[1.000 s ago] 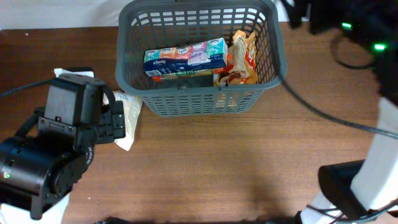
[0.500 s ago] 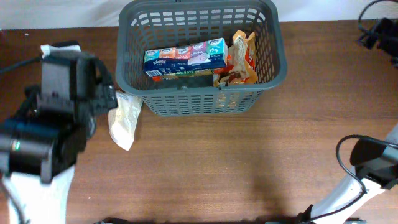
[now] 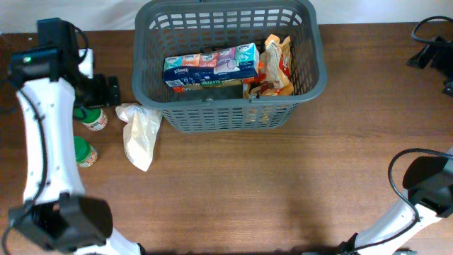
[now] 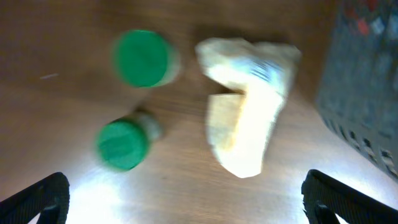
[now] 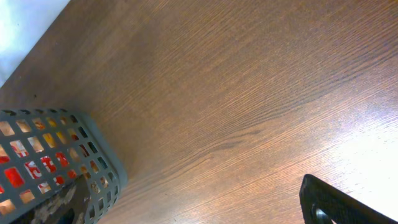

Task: Pack container
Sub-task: 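Grasp the crumpled white paper bag with the left gripper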

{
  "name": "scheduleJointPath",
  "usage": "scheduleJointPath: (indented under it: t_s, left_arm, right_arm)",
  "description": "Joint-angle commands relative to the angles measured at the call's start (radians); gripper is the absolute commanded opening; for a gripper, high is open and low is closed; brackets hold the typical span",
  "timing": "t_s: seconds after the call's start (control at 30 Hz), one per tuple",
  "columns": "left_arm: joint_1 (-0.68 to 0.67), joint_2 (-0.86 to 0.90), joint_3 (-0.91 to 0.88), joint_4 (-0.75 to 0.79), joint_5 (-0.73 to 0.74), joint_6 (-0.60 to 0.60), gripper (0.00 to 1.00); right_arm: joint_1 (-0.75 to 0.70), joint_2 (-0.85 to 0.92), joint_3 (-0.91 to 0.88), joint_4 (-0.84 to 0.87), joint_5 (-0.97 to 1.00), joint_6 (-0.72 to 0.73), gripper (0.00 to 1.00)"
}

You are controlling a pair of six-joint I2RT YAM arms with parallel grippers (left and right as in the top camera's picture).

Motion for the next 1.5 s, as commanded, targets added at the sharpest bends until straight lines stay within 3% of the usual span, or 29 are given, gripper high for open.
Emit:
scheduleJointPath:
  t_s: [0.0,0.4,0.67,0.9,1.0,1.1,1.2,1.47]
  left_arm:
    - [-0.002,0.13,-0.001,-0.012,0.142,0.157,1.0]
    - [-0.015,0.436,-0.002,0.03,0.122,0.183,0.96]
    - [-0.064,0.504,-0.035,0.03,0.123,0.224,0.96]
    - [-0.097,0.513,-0.188,0.104,0.116,0.25,0.89]
    - [-0.097,0.513,-0.229,0.134,0.115,0.249,0.72]
    - [-0.096,0.509,-0.225,0.132,0.097,0.223,0.3]
    - [-0.095,0.507,-0.174,0.09,0.056,0.184,0.05]
    - [-0.092,0.428,0.165,-0.111,0.048,0.178,0.02]
  right_arm:
    - [-0.003,-0.011,-0.002,0.001,-0.013,0.008,0.99]
    - [-0.003,-0.011,-0.002,0.001,-0.013,0.008,0.99]
    - [-0.003,-0.011,-0.002,0.001,-0.013,0.008,0.99]
    - [-0.003,-0.011,-0.002,0.001,-0.013,0.008,0.99]
    - [-0.003,-0.011,-0.002,0.001,-0.013,0.008,0.99]
    - [-0.003,-0.011,-0.002,0.001,-0.013,0.008,0.99]
    - [-0.003,-0.011,-0.002,0.001,-0.013,0.008,0.99]
    - [-0.003,-0.011,-0.002,0.001,-0.013,0.008,0.99]
